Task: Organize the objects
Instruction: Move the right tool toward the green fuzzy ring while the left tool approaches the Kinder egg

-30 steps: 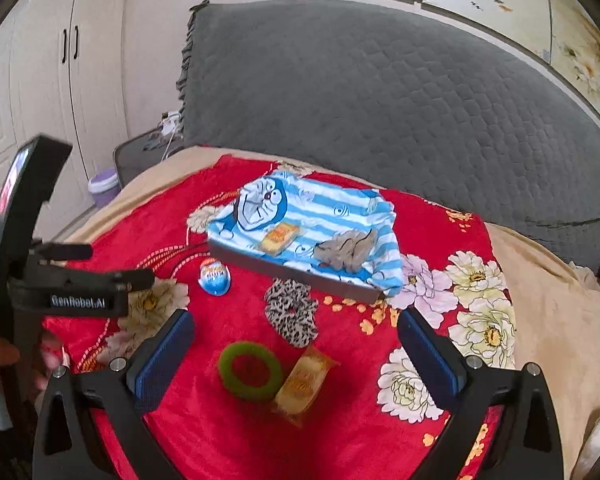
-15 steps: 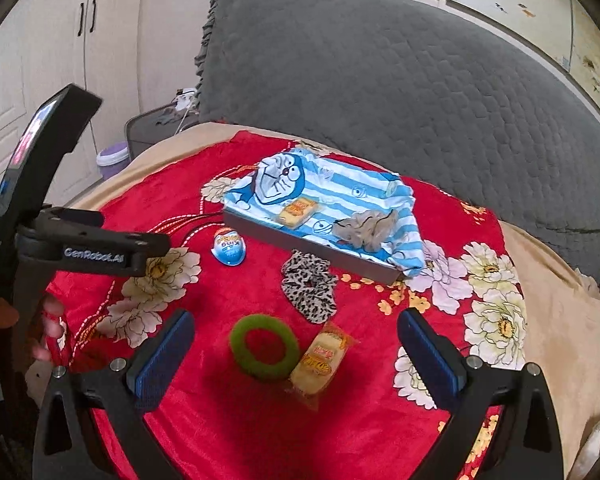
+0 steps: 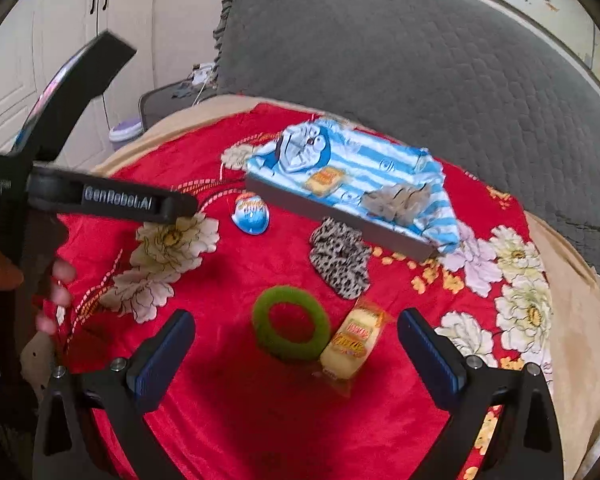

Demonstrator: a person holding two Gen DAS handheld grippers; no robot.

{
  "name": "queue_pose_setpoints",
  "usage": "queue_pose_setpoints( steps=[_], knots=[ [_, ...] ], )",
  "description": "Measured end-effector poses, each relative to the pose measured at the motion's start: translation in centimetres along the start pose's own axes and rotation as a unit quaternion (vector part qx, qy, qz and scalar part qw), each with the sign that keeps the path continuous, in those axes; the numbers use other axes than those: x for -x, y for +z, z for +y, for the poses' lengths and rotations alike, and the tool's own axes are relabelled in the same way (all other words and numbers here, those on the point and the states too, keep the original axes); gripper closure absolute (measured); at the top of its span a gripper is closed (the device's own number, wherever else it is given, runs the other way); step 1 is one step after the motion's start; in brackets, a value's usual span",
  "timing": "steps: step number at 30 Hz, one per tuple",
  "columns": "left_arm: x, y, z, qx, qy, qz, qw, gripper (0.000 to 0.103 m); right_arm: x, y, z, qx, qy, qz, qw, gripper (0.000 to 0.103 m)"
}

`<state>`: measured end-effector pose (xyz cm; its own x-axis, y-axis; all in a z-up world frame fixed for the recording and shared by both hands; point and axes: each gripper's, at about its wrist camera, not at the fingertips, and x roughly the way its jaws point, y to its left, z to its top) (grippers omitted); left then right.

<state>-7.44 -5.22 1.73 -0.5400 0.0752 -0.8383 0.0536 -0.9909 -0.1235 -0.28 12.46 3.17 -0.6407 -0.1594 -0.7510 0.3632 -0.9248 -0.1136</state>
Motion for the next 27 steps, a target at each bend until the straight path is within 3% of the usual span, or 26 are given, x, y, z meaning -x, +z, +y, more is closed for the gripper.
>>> queue_pose_setpoints(
  steps=[15,27],
  knots=[
    [-4.7,1.8,-1.7,-0.030,-0.002,0.013,0.9995,0.000,-4.8,-0.9,0.5,0.002,0.011,0.049,0.999,0.001],
    [-8.2,3.0,-1.6,-0.024,-0.008,0.027,0.9993,0.000,-7.5,-0.2,-0.1,-0.028,0.015,0.059,0.998,0.001]
  ],
)
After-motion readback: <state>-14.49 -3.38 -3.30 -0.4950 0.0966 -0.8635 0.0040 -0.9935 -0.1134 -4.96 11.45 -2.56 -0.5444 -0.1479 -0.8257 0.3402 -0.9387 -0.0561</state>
